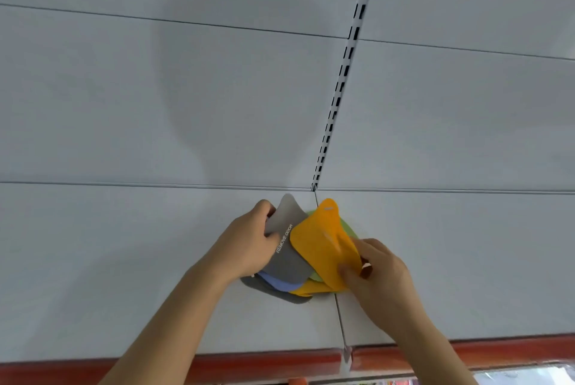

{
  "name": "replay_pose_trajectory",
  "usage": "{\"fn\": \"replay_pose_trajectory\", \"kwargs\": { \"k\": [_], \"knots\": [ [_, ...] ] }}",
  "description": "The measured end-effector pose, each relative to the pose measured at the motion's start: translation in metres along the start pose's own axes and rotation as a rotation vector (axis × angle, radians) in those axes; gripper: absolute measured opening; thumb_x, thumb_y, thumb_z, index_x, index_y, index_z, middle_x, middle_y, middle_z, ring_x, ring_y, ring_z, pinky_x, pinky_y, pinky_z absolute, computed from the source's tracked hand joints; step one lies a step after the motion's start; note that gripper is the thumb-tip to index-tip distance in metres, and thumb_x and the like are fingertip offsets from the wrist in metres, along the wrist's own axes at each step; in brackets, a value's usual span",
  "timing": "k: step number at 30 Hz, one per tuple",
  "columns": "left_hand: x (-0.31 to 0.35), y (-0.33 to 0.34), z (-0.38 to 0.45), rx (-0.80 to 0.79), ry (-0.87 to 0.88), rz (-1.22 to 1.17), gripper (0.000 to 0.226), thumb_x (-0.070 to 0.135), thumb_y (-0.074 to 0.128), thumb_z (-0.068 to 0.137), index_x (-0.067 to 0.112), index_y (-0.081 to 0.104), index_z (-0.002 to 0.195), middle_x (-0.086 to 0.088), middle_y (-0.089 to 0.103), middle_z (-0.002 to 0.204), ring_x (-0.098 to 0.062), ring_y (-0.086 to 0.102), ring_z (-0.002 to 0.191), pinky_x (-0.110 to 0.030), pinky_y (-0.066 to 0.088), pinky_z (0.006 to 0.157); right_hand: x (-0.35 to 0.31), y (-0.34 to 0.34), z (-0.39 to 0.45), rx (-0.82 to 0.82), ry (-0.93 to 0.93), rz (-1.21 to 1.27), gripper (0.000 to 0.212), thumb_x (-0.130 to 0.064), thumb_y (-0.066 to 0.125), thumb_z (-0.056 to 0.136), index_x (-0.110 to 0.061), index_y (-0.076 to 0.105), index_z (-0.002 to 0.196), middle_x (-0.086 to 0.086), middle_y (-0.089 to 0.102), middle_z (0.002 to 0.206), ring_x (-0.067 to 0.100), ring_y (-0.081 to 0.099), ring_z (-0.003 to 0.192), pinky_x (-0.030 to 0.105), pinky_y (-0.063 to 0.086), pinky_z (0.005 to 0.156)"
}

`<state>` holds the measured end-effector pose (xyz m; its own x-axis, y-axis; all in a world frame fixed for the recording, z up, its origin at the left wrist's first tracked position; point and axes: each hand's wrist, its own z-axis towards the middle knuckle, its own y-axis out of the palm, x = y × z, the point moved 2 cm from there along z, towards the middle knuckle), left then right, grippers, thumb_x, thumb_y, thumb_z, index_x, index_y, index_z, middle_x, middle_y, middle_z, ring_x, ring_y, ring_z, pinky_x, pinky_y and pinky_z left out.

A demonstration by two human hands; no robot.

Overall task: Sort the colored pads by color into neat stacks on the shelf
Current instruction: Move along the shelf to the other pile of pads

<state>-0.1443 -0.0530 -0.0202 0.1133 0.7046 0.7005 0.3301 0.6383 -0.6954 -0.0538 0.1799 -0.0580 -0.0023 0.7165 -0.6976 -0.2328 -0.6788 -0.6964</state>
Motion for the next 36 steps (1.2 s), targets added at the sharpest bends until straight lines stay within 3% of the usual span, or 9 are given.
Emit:
{"fn": "replay_pose_trajectory", "kwargs": {
  "k": [3, 7, 11, 17, 23, 27, 31, 33, 36],
  "knots": [
    [-0.004, -0.003, -0.002, -0.002, -0.013, 0.029, 0.010, 0.018, 0.053, 0.101, 0.023, 0.047, 0.107, -0.002, 0.064, 0.096, -0.022, 0.064, 0.086, -0.037, 0.049, 0.065, -0.007, 0.002, -0.006, 0.051, -0.100, -0.013, 0.053, 0.001, 0.069, 0.083, -0.037, 0.072, 0.120, -0.020, 0.056, 0.096, 0.007, 0.058, 0.080, 0.008, 0.041, 0.066],
    [-0.006, -0.011, -0.007, 0.034, 0.001, 0.001, 0.012, 0.018, 0.051, 0.102, 0.024, 0.046, 0.111, -0.001, 0.065, 0.097, -0.018, 0.062, 0.086, -0.037, 0.048, 0.067, -0.016, 0.002, -0.011, 0.181, -0.127, -0.019, 0.024, -0.021, 0.062, 0.097, -0.032, 0.074, 0.115, -0.019, 0.054, 0.100, 0.004, 0.059, 0.087, 0.006, 0.038, 0.064],
    [-0.002, -0.014, -0.013, 0.115, 0.090, 0.088, 0.021, 0.015, 0.047, 0.102, 0.026, 0.054, 0.119, -0.003, 0.066, 0.081, -0.022, 0.064, 0.074, -0.042, 0.053, 0.070, -0.020, -0.017, -0.014, 0.295, -0.088, 0.109, 0.024, -0.025, 0.051, 0.100, -0.030, 0.071, 0.112, -0.018, 0.069, 0.105, 0.003, 0.066, 0.097, 0.012, 0.047, 0.073],
    [0.015, -0.019, -0.021, 0.203, 0.235, 0.019, 0.023, 0.015, 0.052, 0.105, 0.027, 0.066, 0.118, 0.000, 0.069, 0.078, -0.024, 0.061, 0.074, -0.040, 0.051, 0.070, -0.017, -0.041, -0.026, 0.357, 0.048, 0.219, 0.023, -0.018, 0.053, 0.106, -0.031, 0.071, 0.113, -0.001, 0.073, 0.084, 0.015, 0.070, 0.059, 0.015, 0.049, 0.051],
    [0.030, -0.026, -0.020, 0.185, 0.377, 0.140, 0.032, 0.025, 0.049, 0.106, 0.034, 0.067, 0.132, 0.015, 0.075, 0.122, -0.014, 0.068, 0.109, -0.039, 0.054, 0.091, -0.010, -0.052, -0.041, 0.331, 0.097, 0.241, 0.027, -0.015, 0.054, 0.103, -0.035, 0.072, 0.110, 0.000, 0.072, 0.083, 0.014, 0.069, 0.059, 0.013, 0.049, 0.047],
    [0.031, -0.024, -0.022, 0.088, 0.382, 0.107, 0.034, 0.031, 0.044, 0.102, 0.042, 0.067, 0.124, 0.022, 0.075, 0.114, -0.007, 0.070, 0.106, -0.038, 0.056, 0.092, -0.007, -0.060, -0.049, 0.306, 0.088, 0.261, 0.027, -0.016, 0.053, 0.104, -0.038, 0.070, 0.109, -0.001, 0.072, 0.084, 0.013, 0.069, 0.057, 0.014, 0.049, 0.047],
    [0.034, -0.013, -0.026, 0.169, 0.260, -0.080, 0.026, 0.021, 0.052, 0.109, 0.038, 0.064, 0.126, 0.016, 0.076, 0.111, -0.008, 0.070, 0.104, -0.043, 0.056, 0.095, -0.002, -0.075, -0.055, 0.298, 0.105, 0.323, 0.023, -0.021, 0.054, 0.104, -0.038, 0.068, 0.109, -0.004, 0.071, 0.078, 0.012, 0.068, 0.057, 0.015, 0.049, 0.046],
    [0.049, -0.004, -0.032, 0.203, 0.221, -0.227, 0.026, 0.021, 0.052, 0.110, 0.036, 0.064, 0.127, 0.017, 0.075, 0.114, -0.008, 0.069, 0.109, -0.044, 0.055, 0.095, 0.003, -0.086, -0.059, 0.313, 0.126, 0.369, 0.016, -0.025, 0.054, 0.104, -0.037, 0.065, 0.108, -0.006, 0.069, 0.073, 0.015, 0.068, 0.053, 0.022, 0.051, 0.045],
    [0.083, 0.018, -0.043, 0.124, 0.158, -0.517, 0.029, 0.017, 0.050, 0.111, 0.038, 0.066, 0.125, 0.013, 0.073, 0.115, -0.015, 0.071, 0.104, -0.043, 0.063, 0.071, 0.012, -0.110, -0.066, 0.371, 0.146, 0.428, 0.009, -0.027, 0.056, 0.103, -0.035, 0.061, 0.104, -0.012, 0.068, 0.078, 0.020, 0.067, 0.048, 0.029, 0.053, 0.044]
  ]
}}
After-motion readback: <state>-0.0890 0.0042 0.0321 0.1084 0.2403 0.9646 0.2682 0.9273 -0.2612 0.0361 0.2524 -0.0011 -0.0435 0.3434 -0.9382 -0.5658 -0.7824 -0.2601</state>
